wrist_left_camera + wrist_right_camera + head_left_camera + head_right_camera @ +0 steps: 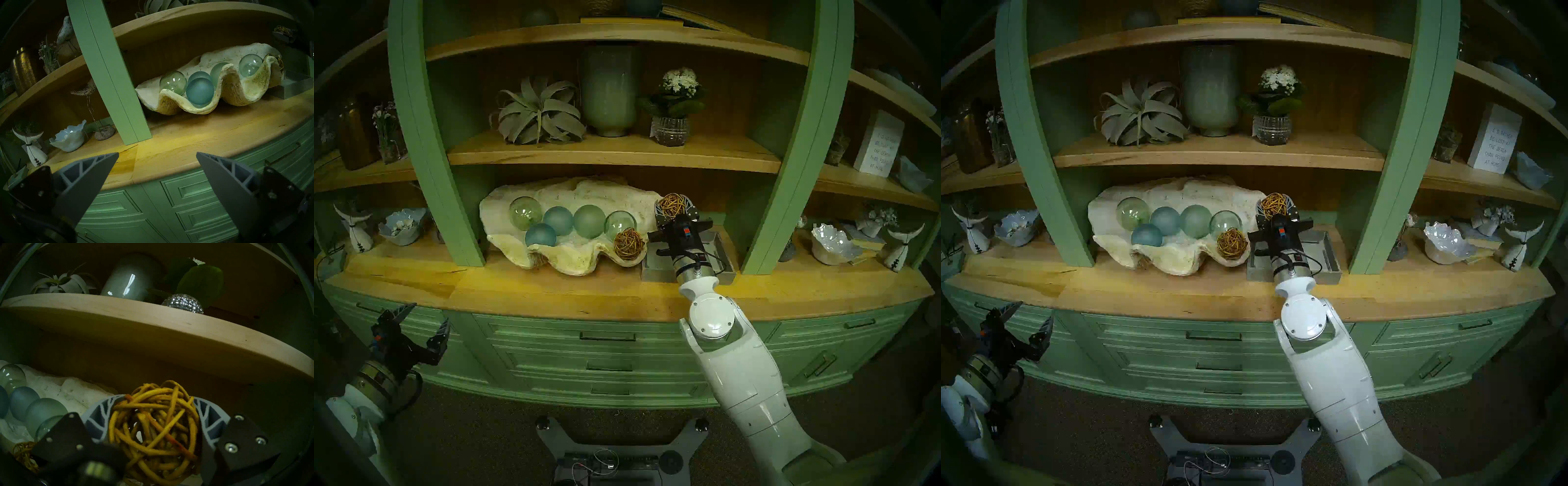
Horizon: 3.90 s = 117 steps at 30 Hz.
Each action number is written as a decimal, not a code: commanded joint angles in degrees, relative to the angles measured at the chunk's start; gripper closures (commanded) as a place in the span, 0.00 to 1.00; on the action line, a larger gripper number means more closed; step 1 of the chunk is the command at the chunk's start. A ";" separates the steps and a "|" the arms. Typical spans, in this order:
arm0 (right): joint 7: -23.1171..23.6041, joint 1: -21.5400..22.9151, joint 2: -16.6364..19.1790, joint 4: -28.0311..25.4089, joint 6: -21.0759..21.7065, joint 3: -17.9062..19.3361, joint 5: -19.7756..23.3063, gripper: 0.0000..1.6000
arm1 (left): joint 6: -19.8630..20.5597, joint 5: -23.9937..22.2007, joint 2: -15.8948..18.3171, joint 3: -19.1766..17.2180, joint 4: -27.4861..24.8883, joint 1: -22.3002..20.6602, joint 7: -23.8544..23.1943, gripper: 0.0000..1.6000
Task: Put wooden balls into bowl
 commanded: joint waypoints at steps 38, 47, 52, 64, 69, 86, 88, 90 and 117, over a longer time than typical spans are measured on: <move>7.09 5.83 -2.45 5.72 -0.28 1.09 7.22 0.99 | -0.14 -0.38 0.03 -0.14 -1.61 -0.10 -0.10 0.00; 7.51 7.84 -3.43 8.48 -0.56 1.19 7.30 0.92 | -0.14 -0.38 0.03 -0.14 -1.60 -0.11 -0.11 0.00; 7.70 8.16 -3.81 9.39 -0.89 1.23 7.24 0.63 | -0.13 -0.38 0.02 -0.15 -1.61 -0.11 -0.11 0.00; 8.50 6.86 -3.69 8.55 -1.29 1.66 7.44 0.00 | -0.13 -0.38 0.02 -0.15 -1.62 -0.11 -0.11 0.00; 8.57 6.11 -3.38 7.78 -1.83 1.92 7.15 0.00 | -0.14 -0.38 0.02 -0.15 -1.61 -0.11 -0.11 0.00; 11.87 3.62 -1.19 -1.32 -2.82 2.75 7.92 0.00 | -0.19 -0.35 0.07 -0.13 -1.50 -0.16 -0.11 0.00; 12.08 2.79 -0.85 -3.04 -2.59 3.18 8.39 0.00 | -0.19 -0.35 0.08 -0.13 -1.49 -0.16 -0.11 0.00; 11.81 1.92 -0.67 -4.07 -2.83 3.77 8.74 0.00 | -0.19 -0.35 0.08 -0.13 -1.49 -0.16 -0.11 0.00; 6.56 -19.53 4.99 -19.05 -3.33 7.03 15.07 0.00 | -0.24 -0.27 0.17 -0.09 -1.27 -0.25 -0.09 0.00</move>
